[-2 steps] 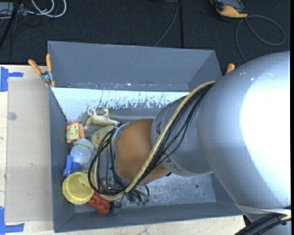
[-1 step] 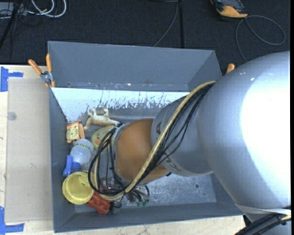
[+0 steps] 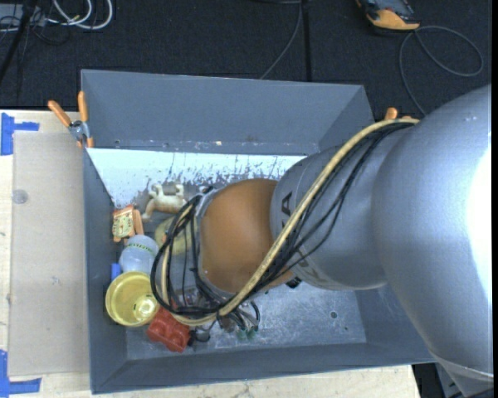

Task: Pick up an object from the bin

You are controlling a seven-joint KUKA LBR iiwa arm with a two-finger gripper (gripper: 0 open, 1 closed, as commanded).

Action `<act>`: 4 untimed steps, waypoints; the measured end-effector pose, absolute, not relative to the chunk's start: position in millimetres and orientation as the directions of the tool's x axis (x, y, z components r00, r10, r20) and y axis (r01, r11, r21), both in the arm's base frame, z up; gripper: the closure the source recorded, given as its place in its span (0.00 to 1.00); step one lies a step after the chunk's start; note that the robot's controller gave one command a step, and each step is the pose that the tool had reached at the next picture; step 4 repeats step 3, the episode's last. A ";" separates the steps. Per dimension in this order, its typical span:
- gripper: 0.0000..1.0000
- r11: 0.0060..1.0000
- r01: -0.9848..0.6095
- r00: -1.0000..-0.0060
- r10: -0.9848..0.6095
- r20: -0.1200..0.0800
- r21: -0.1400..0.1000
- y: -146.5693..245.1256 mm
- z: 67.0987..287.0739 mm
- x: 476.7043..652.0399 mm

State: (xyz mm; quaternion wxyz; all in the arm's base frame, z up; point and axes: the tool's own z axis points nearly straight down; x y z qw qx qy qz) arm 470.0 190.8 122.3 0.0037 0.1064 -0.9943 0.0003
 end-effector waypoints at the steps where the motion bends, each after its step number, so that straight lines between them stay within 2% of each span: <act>1: 1.00 0.973 -0.232 -0.973 -0.232 0.005 -0.004 207.1 137.9 477.9; 2: 1.00 0.943 -0.332 -0.943 -0.332 0.010 0.000 223.7 125.1 474.8; 4: 1.00 0.942 -0.337 -0.942 -0.337 0.008 0.000 227.9 123.6 472.7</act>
Offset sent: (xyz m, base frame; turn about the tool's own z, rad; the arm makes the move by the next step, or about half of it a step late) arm 0.0043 0.0377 0.0020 -0.1337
